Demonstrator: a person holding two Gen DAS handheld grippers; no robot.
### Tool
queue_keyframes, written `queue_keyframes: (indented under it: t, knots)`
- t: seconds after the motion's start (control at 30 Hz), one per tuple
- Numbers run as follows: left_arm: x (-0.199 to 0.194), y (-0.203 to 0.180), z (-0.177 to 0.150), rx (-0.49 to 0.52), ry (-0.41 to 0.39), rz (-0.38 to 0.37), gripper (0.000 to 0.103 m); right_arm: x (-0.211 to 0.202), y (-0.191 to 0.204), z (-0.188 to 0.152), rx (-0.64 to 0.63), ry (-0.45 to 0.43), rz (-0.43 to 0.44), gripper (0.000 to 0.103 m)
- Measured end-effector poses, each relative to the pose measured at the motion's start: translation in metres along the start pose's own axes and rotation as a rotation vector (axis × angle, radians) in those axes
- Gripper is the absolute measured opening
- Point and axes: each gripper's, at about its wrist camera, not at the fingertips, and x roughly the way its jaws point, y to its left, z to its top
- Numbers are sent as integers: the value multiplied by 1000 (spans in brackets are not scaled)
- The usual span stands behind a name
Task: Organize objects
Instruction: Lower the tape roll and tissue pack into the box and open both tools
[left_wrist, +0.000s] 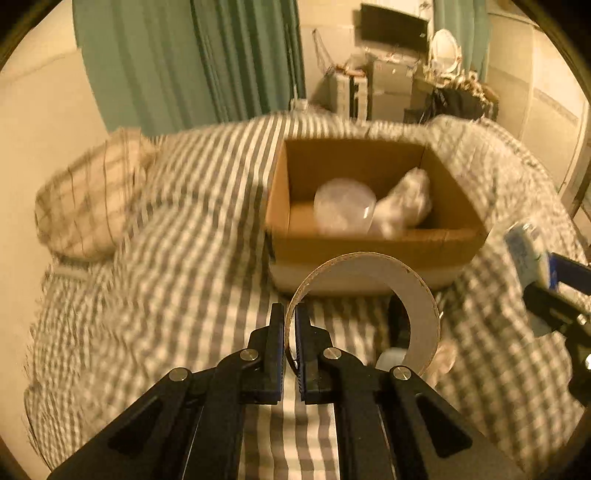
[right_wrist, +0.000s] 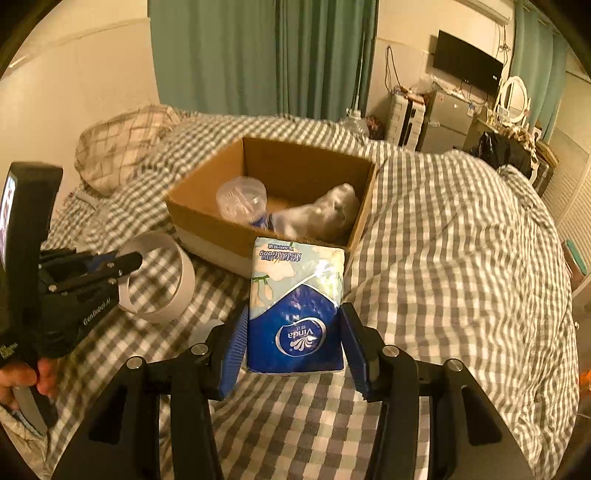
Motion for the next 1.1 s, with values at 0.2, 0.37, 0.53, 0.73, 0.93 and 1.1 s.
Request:
queue_keyframes:
  t: [0.2, 0.37, 0.53, 0.73, 0.93, 1.1]
  knots:
    - [-28, -4, 67, 29, -121, -2, 5, -37, -2, 57, -61, -127, -43, 48]
    - [-24, -7, 120, 29, -161, -40, 5, -44, -14, 107, -65, -200, -58, 47]
    - [11, -7, 149, 15, -152, -48, 5, -11, -28, 146, -40, -191, -48, 47]
    - [77, -9, 137, 11, -58, -39, 5, 67, -33, 146, -22, -77, -24, 46]
    - [95, -9, 130, 10, -32, -76, 8, 107, -40, 128, 40, -37, 29, 49]
    - [83, -5, 131, -4, -14, -95, 45, 88, -51, 132, 57, -90, 8, 77]
